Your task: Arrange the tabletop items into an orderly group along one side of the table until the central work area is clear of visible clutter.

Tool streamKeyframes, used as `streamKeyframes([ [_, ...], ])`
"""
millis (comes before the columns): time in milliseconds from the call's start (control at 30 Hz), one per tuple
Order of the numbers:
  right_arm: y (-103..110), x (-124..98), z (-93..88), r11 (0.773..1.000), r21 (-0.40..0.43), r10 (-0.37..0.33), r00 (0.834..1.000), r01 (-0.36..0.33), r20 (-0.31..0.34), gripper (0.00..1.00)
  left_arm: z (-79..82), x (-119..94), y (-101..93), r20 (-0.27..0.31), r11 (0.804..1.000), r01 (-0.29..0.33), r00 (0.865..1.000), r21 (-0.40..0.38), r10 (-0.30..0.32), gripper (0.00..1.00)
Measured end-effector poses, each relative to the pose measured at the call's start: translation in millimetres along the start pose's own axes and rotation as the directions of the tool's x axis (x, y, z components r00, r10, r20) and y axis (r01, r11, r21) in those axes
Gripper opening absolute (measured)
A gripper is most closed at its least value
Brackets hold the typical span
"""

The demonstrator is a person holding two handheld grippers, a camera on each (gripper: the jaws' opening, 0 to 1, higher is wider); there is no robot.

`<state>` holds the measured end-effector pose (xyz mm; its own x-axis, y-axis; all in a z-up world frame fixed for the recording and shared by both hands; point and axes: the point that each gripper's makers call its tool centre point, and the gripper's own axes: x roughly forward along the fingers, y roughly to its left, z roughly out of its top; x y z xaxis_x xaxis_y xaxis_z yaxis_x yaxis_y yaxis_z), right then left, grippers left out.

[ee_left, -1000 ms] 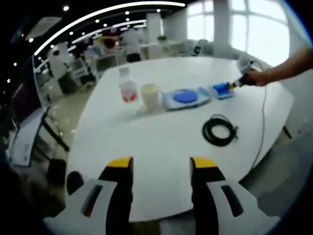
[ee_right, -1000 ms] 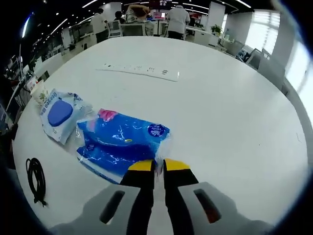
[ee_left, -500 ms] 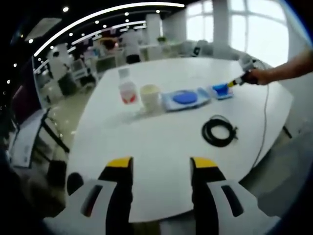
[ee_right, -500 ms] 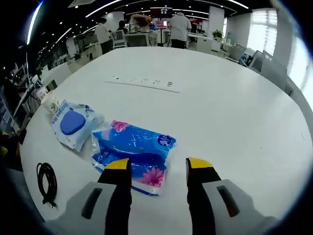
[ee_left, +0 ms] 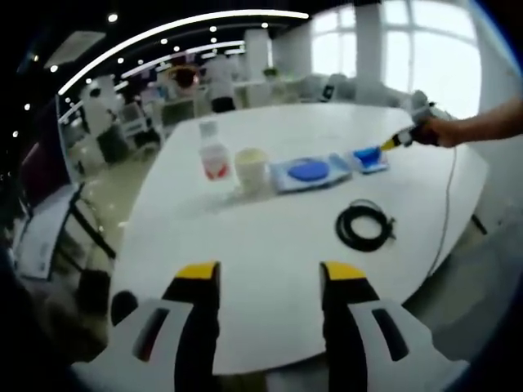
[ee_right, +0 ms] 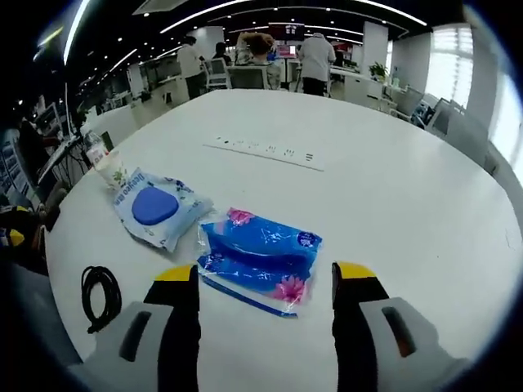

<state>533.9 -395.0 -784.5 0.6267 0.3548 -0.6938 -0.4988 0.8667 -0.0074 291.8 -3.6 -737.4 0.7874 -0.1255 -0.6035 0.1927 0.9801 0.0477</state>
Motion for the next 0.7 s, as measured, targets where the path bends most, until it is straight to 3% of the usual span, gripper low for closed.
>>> streamKeyframes([
  [300, 52.7, -4.6, 0.0, 0.994, -0.079, 0.080, 0.997, -0.079, 0.009, 0.66, 2.7, -0.8, -0.4, 0.016, 1.000, 0.004, 1.000, -0.001, -0.004, 0.47],
  [567, 112.9, 2.9, -18.7, 0.969, -0.164, 0.179, 0.983, -0.183, -0.039, 0.65, 4.2, -1.9, 0.2, 0.027, 1.000, 0.003, 1.000, 0.000, -0.003, 0.47],
  [700, 127.0, 13.2, -26.4, 0.962, -0.176, 0.203, 0.977, -0.210, -0.061, 0.64, 4.3, -2.4, -0.2, 0.030, 1.000, 0.006, 1.000, -0.003, -0.006, 0.47],
])
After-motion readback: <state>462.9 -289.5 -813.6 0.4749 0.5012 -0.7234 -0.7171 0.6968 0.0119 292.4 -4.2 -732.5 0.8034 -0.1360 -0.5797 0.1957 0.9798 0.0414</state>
